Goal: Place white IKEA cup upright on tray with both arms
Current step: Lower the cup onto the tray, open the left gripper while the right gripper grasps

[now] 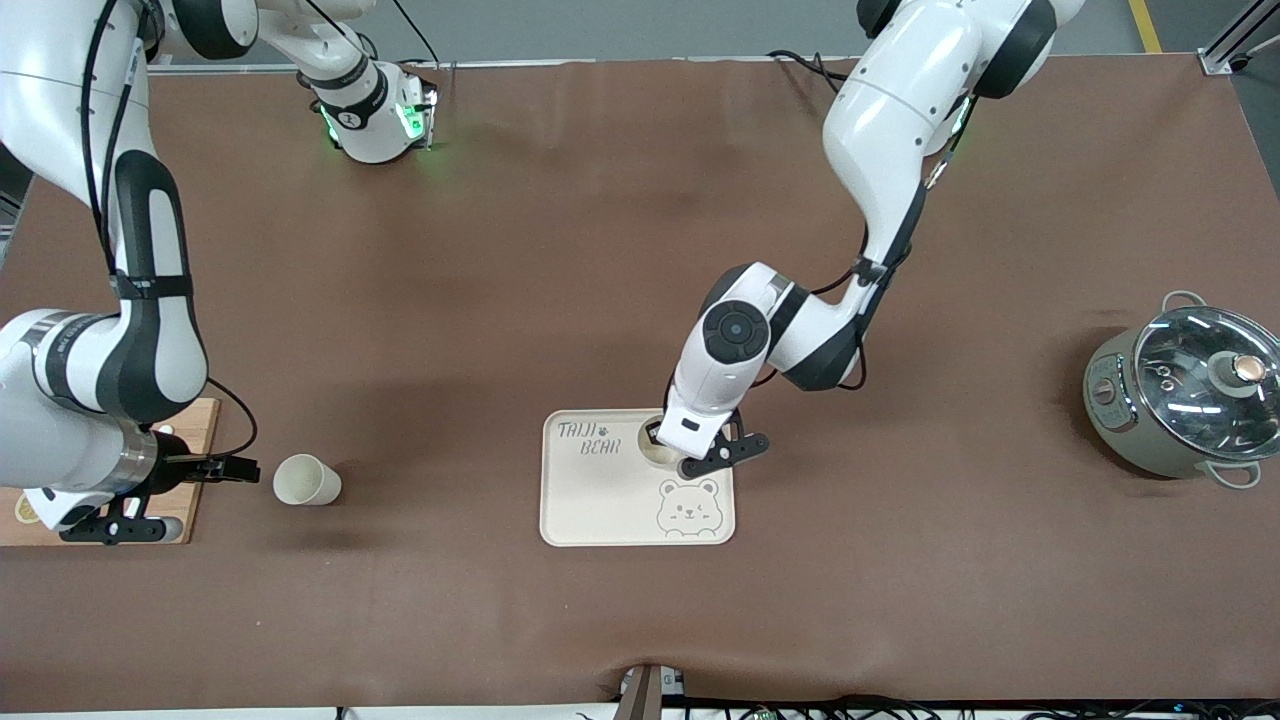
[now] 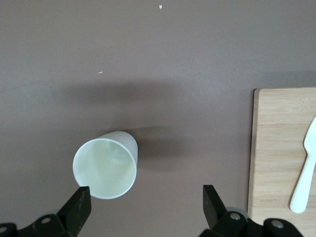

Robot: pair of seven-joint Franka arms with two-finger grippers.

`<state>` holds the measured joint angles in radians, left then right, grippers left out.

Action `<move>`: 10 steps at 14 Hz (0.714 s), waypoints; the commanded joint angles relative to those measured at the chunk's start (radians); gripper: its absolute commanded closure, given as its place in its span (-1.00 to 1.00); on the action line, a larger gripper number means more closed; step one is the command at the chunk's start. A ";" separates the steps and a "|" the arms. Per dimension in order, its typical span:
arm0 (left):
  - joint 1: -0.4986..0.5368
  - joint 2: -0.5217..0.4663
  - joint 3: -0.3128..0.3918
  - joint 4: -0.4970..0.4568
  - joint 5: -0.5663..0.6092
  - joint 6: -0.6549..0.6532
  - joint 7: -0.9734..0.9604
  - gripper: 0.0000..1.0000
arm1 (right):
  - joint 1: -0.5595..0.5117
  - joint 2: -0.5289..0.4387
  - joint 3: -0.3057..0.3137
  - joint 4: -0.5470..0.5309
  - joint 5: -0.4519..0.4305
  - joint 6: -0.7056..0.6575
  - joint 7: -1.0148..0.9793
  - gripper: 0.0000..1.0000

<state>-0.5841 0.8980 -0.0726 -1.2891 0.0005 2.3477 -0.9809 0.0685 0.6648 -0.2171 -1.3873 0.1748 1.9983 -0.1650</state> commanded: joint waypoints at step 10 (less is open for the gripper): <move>-0.025 -0.039 0.037 0.039 0.001 -0.091 -0.084 -1.00 | 0.002 0.062 0.004 -0.048 0.066 0.154 -0.053 -1.00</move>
<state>-0.5989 0.8984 -0.0492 -1.2492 0.0004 2.3221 -1.0418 0.0714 0.7338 -0.2147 -1.4143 0.2230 2.1431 -0.1785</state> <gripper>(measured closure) 0.383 0.000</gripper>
